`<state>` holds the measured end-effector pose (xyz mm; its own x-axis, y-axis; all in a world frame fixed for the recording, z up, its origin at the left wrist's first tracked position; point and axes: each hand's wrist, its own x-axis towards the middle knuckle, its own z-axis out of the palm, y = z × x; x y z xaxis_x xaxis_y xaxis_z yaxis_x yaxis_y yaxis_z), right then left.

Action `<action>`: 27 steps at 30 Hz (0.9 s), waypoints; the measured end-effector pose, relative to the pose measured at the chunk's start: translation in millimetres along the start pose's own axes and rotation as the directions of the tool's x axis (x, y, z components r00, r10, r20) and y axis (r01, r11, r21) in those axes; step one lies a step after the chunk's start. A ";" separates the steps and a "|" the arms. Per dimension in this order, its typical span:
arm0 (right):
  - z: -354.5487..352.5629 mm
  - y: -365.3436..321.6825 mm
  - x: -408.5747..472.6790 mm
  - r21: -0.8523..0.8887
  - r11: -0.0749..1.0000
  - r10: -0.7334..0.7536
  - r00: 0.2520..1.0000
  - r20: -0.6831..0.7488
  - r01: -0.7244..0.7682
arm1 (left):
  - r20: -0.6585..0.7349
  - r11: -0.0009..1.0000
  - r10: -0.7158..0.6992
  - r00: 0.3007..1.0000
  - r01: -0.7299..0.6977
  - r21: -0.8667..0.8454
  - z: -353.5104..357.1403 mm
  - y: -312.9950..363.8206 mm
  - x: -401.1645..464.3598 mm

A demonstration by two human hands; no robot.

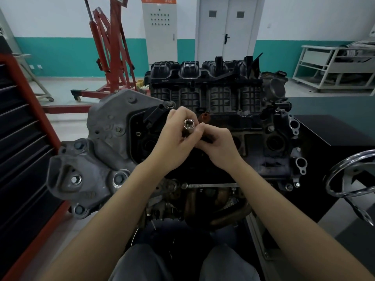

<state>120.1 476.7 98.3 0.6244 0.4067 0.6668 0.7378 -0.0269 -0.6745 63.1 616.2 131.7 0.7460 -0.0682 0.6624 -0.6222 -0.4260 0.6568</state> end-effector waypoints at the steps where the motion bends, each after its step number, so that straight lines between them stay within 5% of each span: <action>1: 1.5 1.3 -0.5 0.007 1.000 -0.011 0.999 -0.045 0.011 | -0.037 1.000 0.003 0.999 -0.002 0.030 -2.1 0.0 -1.4; 6: 1.7 2.5 -1.7 -0.053 0.997 -0.054 0.998 -0.039 0.052 | -0.242 1.000 -0.020 0.970 0.019 -0.005 -6.2 6.7 -7.8; 9: 3.0 3.2 -2.9 -0.093 0.994 -0.054 0.998 0.029 0.057 | -0.210 0.997 -0.040 0.977 0.026 -0.070 -5.7 10.1 -10.8; 12: 3.1 3.0 -3.6 -0.022 1.000 -0.024 0.997 -0.071 0.022 | -0.126 0.988 -0.005 0.992 -0.014 -0.151 -8.3 13.6 -13.0; 17: 5.4 1.6 -3.1 -0.034 0.999 -0.013 0.998 -0.064 0.011 | -0.156 1.000 0.004 0.988 -0.005 -0.006 -8.7 16.6 -14.4; 21: 1.4 4.0 -2.5 -0.063 0.997 -0.030 0.997 0.066 0.034 | -0.153 0.999 -0.016 0.988 0.009 -0.047 -8.7 16.8 -16.8; 27: 8.5 3.7 -2.2 0.099 0.995 0.028 0.998 -0.048 -0.023 | -0.130 0.994 0.005 0.991 -0.020 -0.112 -11.9 16.4 -19.4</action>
<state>119.3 483.6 91.6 0.6565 0.3613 0.6622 0.6942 0.0542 -0.7178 35.5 621.3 133.9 0.7055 0.0478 0.7071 -0.6595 -0.3209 0.6797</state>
